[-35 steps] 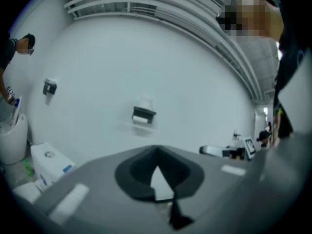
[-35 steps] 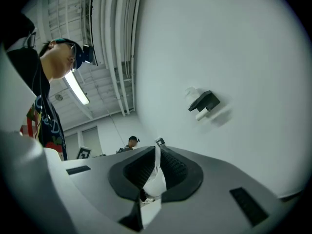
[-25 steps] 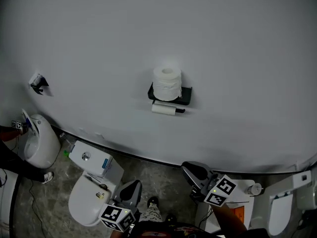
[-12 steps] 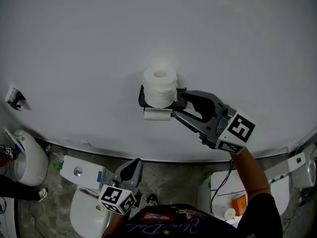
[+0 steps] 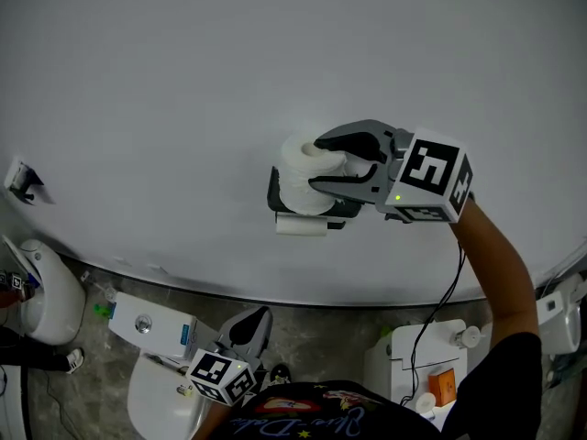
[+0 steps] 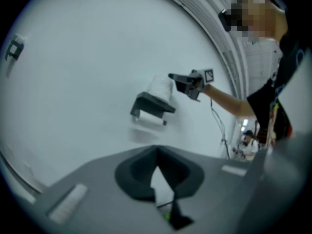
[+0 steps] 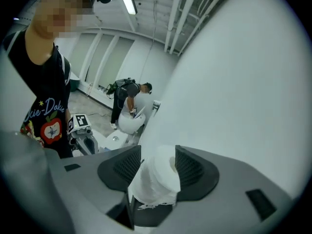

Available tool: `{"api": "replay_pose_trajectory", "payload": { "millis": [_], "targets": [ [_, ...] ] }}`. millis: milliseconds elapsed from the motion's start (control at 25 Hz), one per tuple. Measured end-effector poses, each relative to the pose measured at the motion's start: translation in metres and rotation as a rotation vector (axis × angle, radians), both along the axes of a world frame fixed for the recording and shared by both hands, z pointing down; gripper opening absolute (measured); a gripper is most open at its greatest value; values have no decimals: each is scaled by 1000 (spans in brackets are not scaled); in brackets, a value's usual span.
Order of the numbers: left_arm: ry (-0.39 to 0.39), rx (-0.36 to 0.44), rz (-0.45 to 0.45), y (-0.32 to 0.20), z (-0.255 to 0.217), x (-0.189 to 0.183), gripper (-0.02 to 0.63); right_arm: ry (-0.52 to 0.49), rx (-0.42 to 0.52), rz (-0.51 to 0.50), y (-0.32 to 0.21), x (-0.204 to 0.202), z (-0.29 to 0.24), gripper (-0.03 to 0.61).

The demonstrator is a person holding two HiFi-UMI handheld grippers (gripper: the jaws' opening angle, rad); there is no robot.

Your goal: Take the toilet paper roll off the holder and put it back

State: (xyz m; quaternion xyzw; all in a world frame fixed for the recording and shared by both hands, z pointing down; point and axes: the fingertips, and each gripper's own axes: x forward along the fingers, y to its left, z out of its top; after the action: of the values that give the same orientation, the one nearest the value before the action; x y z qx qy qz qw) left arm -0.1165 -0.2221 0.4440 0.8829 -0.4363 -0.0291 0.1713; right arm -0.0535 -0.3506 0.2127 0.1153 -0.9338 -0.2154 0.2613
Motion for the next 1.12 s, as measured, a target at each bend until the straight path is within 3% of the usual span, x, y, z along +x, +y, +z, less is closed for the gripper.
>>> {"api": "replay_pose_trajectory", "payload": {
  "millis": [160,320,560,720,960,1120],
  "targets": [
    [30,-8,-7,-1,-1,-4,-2,97,-88,5,-15,-4,6,215],
    [-38,-31,31,1,9,-3,-2,145,-175,7,-23,-6,15,225],
    [-38,-21,25,-2,7,-4,-2,298,-221,12,-26,-12,34,225],
    [-35,-23,38,-1,8,0,-2,366,-232,68,-24,-16,37,220],
    [-27,-17,45,0,5,5,-2,247,-189,124,-19,-4,30,206],
    [-44,-6,47,1,0,5,-2,-3,-161,163,-8,12,16,206]
  ]
}}
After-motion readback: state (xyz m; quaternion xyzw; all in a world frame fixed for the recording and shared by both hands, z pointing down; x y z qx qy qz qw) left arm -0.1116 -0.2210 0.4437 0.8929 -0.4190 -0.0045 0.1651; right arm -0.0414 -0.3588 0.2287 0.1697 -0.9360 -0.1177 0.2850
